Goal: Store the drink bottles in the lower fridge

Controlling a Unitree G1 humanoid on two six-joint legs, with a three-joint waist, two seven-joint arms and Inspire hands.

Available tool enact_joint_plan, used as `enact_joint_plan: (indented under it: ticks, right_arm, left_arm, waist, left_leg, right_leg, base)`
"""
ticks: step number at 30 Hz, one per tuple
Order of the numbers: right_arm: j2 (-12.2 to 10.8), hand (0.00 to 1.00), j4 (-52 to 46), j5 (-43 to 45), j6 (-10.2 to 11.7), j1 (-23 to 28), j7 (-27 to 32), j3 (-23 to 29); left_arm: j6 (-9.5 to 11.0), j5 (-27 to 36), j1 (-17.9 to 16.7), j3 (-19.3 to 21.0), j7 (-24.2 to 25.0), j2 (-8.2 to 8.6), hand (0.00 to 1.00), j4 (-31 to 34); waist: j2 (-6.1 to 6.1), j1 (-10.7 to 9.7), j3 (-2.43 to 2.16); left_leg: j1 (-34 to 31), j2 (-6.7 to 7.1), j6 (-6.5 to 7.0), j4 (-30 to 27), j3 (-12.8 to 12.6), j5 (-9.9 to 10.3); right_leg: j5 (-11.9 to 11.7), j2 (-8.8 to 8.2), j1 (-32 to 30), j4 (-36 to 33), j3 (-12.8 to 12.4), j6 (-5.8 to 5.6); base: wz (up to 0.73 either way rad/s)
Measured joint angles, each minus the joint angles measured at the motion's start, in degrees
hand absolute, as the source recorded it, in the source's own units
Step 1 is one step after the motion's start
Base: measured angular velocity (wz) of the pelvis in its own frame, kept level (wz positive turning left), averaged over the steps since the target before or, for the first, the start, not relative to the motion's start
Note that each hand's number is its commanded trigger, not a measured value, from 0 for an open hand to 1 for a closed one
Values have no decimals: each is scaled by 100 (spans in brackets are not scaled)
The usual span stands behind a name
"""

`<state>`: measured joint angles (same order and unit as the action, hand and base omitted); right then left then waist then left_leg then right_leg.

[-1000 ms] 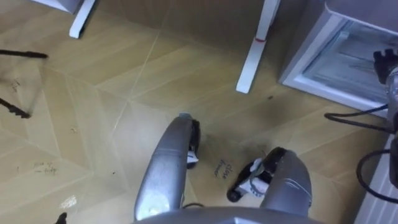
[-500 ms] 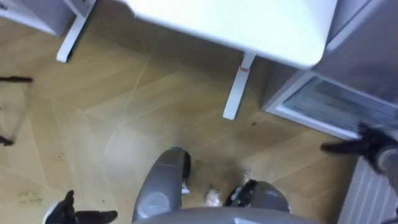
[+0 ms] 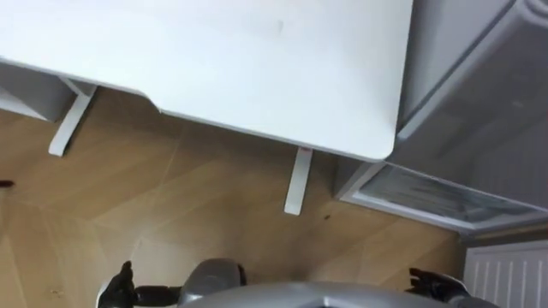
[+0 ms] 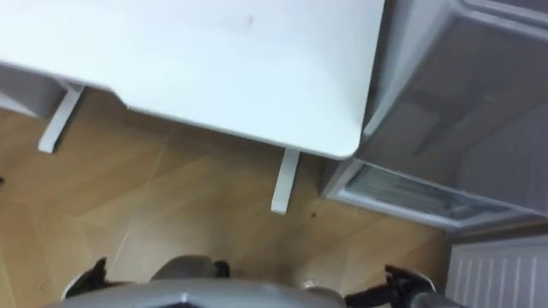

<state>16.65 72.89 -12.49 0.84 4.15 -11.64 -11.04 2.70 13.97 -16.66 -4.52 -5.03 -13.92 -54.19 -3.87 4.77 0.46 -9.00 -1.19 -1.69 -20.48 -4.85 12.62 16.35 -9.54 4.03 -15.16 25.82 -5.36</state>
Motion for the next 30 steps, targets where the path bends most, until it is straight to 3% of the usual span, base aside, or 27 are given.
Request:
enact_joint_plan:
  ticks: [3, 5, 9, 13, 16, 21, 24, 26, 30]
  right_arm:
    - [-101, 0, -76, -70, 5, 156, 30, 130]
    - [-213, 0, -70, -114, 11, 158, 31, 328]
    - [-307, 0, -65, -339, 8, 211, 43, 491]
    - [-322, 0, -35, -407, -51, 257, 112, 739]
    - [-357, 0, 4, -602, -103, 292, 215, 936]
    - [-355, 0, -66, -624, -102, 313, 562, 1583]
    - [-261, 0, -772, -605, -183, 330, 777, 2236]
    - [8, 0, -966, -603, -99, 163, 997, 2627]
    - [333, 0, -1336, -550, -30, 37, 1359, 3063]
  left_arm:
    - [0, -5, 169, 107, -79, 26, 0, -72]
    - [10, 3, 272, 343, -104, 161, 0, -160]
    - [25, 31, 384, 429, -98, 303, 0, -348]
    - [20, -5, 437, 461, -97, 325, 0, -553]
    - [4, -5, 343, 685, -87, 341, 0, -639]
    - [10, -13, 237, 1090, -83, 352, 0, -650]
    - [16, -133, 115, 1569, -102, 373, 0, -690]
    - [26, -324, 152, 1904, -104, 347, 0, -776]
    - [27, -357, 179, 2066, -102, 237, 0, -763]
  waist:
    - [-16, 6, 19]
    - [-17, -13, 23]
    - [19, -57, 25]
    - [105, -75, 23]
    - [103, -163, 31]
    - [92, -225, -1]
    - [56, -375, -13]
    - [29, -467, -11]
    - [-51, -513, -11]
  left_leg:
    - [214, 11, 1, 122, -35, -1]
    - [335, 7, 1, 170, -85, 0]
    - [443, -8, 3, 182, -135, 0]
    - [572, -68, 5, 241, -269, -1]
    - [757, -74, 1, 352, -312, -10]
    - [861, -98, 6, 422, -398, -61]
    - [961, -118, 9, 477, -537, -62]
    - [976, -118, 19, 484, -575, -67]
    - [993, -121, 27, 485, -602, -70]
  right_leg:
    - [-108, 47, 253, 273, -31, -24]
    - [-156, 58, 358, 364, -62, -36]
    - [-182, 62, 437, 374, -105, -37]
    - [-229, 97, 472, 377, -254, -12]
    - [-259, 120, 615, 451, -324, -7]
    - [-299, 128, 626, 439, -425, 11]
    - [-324, 127, 627, 435, -558, 17]
    - [-355, 128, 620, 453, -621, 7]
    - [-376, 130, 608, 450, -675, 5]
  base:
    - [-7]
    - [-13]
    - [-9]
    - [-18]
    - [-14]
    - [-11]
    - [-23]
    - [-10]
    - [-5]
